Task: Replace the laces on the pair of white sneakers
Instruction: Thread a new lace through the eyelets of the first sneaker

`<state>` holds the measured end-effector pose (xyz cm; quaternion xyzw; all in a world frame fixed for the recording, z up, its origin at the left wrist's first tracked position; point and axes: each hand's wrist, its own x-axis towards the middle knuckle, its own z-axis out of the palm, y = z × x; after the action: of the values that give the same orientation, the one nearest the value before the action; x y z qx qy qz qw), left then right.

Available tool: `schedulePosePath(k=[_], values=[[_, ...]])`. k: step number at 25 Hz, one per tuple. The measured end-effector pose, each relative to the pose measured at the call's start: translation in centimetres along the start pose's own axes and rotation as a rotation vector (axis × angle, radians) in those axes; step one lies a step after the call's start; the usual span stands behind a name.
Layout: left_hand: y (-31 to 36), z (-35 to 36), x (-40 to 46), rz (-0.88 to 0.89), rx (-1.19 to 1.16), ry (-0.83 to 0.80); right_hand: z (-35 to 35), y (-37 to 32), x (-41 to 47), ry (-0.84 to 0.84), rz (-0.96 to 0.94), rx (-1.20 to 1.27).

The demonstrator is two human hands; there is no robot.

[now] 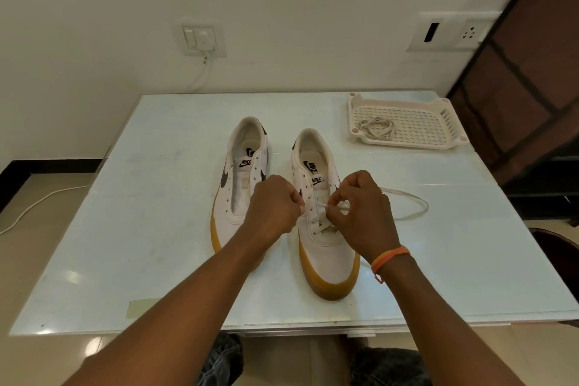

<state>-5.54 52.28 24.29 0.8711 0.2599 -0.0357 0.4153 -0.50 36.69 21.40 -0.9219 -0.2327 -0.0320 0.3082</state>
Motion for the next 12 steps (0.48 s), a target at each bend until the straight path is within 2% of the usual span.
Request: schedulePosePath(k=[2,4,9,12], values=[[-0.5,0.6,0.4,0.015,0.068,0.034,0.7,0.2,-0.2,0.053,-0.05,-0.101],[-0.7,1.0,0.6,0.009,0.059,0.036,1.0,0.6,-0.3,0.043,-0.056,-0.078],[-0.4,1.3,0.5,-0.046,-0.075,0.012,1.2,0.7,0.2,-0.052,0.147,0.249],[-0.1,0.8,0.3,-0.14,-0.169,-0.06,1.1,1.0,0.5,-0.136,0.245,0.392]])
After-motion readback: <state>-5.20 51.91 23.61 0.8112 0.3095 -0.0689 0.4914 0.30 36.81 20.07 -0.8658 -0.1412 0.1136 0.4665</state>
